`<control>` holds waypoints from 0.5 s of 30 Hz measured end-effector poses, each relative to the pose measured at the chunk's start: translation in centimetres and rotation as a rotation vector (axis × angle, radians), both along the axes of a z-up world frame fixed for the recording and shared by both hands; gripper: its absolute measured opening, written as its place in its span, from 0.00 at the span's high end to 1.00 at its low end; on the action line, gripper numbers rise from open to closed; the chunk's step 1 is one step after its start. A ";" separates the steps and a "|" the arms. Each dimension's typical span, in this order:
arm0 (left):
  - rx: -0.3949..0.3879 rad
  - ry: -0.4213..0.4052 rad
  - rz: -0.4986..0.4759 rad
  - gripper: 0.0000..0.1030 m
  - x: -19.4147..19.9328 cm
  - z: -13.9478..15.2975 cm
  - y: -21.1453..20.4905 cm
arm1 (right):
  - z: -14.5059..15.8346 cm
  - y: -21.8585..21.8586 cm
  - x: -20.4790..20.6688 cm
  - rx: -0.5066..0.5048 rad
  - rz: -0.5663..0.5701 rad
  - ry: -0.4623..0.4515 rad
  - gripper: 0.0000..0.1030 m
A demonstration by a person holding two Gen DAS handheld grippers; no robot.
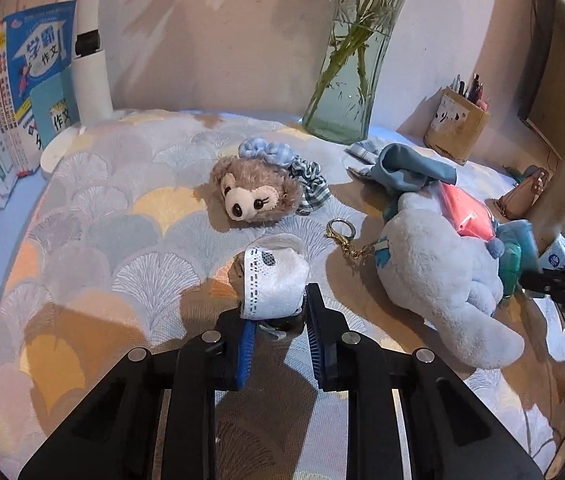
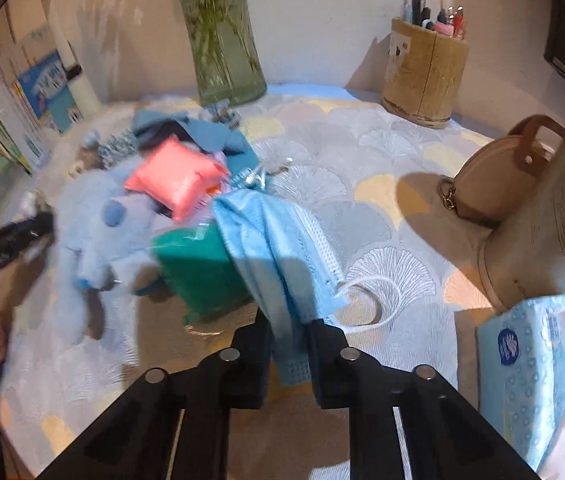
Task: Organize soft objects
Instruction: 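Grasp the small white printed item with the left tool while the right tool grasps the blue face mask, then carry the white item and the blue mask over the glass plate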
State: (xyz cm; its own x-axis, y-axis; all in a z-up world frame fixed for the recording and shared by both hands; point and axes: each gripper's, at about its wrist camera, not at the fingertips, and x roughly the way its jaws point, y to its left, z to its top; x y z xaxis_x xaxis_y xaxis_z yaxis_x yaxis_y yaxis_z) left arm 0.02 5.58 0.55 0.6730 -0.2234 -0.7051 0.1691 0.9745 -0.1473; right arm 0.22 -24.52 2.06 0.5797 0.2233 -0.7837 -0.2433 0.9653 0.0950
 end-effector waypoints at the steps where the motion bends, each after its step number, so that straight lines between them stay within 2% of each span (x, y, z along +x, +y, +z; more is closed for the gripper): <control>1: -0.001 0.000 0.002 0.80 0.0 0.0 0.0 | 0.3 -0.2 -0.4 0.012 -0.002 -0.014 0.86; 4: -0.007 -0.012 0.008 0.80 -0.1 0.1 0.2 | 1.4 -0.7 -2.3 0.029 -0.020 -0.035 0.86; 8: -0.011 -0.028 -0.001 0.81 -0.6 0.3 0.2 | 3.0 -1.4 -4.9 0.102 -0.006 -0.063 0.86; 11: -0.032 -0.020 -0.005 0.82 -0.8 0.8 0.2 | 3.8 -1.6 -6.0 0.100 -0.010 -0.078 0.86; 15: -0.086 -0.072 -0.054 0.82 -2.7 4.4 -1.8 | 5.8 -3.4 -7.7 0.137 -0.022 -0.119 0.86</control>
State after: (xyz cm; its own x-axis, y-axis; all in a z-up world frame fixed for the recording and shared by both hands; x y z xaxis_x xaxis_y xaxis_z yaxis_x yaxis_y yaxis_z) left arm -2.73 3.78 4.95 0.7064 -0.3186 -0.6321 0.2342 0.9479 -0.2160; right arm -7.51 -27.88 7.90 0.6728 0.3090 -0.6722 -0.2393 0.9506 0.1975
